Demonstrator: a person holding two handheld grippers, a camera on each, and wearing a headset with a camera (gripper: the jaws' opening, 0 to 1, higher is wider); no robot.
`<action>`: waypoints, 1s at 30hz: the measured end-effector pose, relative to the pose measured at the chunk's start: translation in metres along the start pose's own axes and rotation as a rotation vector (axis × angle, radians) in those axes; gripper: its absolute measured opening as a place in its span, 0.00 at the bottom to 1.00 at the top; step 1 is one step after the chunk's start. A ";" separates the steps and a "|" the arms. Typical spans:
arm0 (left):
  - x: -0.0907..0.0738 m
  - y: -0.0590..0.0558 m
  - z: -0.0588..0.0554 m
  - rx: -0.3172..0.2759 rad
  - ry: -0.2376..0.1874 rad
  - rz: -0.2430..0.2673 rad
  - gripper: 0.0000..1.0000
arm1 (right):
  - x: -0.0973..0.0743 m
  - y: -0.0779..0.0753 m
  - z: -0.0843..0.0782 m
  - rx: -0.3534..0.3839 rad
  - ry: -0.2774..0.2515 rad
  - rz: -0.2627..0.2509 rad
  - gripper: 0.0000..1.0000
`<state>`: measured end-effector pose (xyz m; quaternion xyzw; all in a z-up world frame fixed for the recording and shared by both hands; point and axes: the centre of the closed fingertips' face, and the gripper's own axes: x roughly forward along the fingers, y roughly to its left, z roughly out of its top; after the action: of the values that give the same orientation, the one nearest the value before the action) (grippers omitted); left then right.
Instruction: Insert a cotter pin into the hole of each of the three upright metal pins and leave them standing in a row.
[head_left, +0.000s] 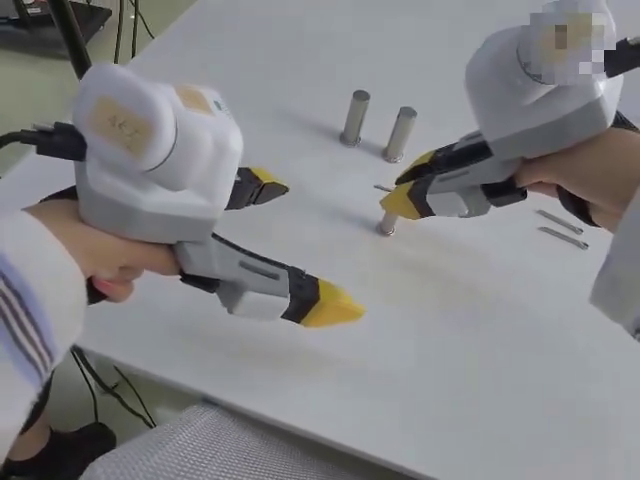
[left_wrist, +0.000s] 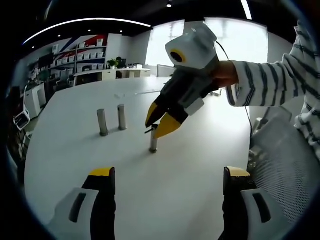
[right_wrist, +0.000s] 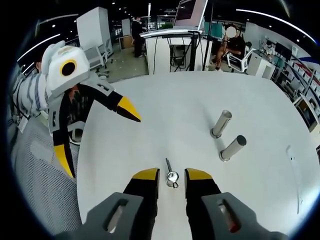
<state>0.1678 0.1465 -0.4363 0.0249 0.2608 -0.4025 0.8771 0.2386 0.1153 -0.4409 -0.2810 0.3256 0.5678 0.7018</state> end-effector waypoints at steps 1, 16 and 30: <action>-0.001 0.000 0.003 -0.003 -0.008 0.003 0.88 | -0.002 -0.001 0.000 0.005 -0.002 -0.004 0.17; -0.020 0.000 0.038 -0.054 -0.093 0.073 0.87 | -0.069 0.007 -0.021 0.153 -0.165 -0.108 0.52; -0.025 -0.011 0.066 -0.059 -0.118 0.123 0.87 | -0.117 0.019 -0.057 0.317 -0.304 -0.183 0.73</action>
<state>0.1751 0.1396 -0.3653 -0.0087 0.2183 -0.3409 0.9143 0.1957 0.0034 -0.3870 -0.1069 0.2743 0.4794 0.8267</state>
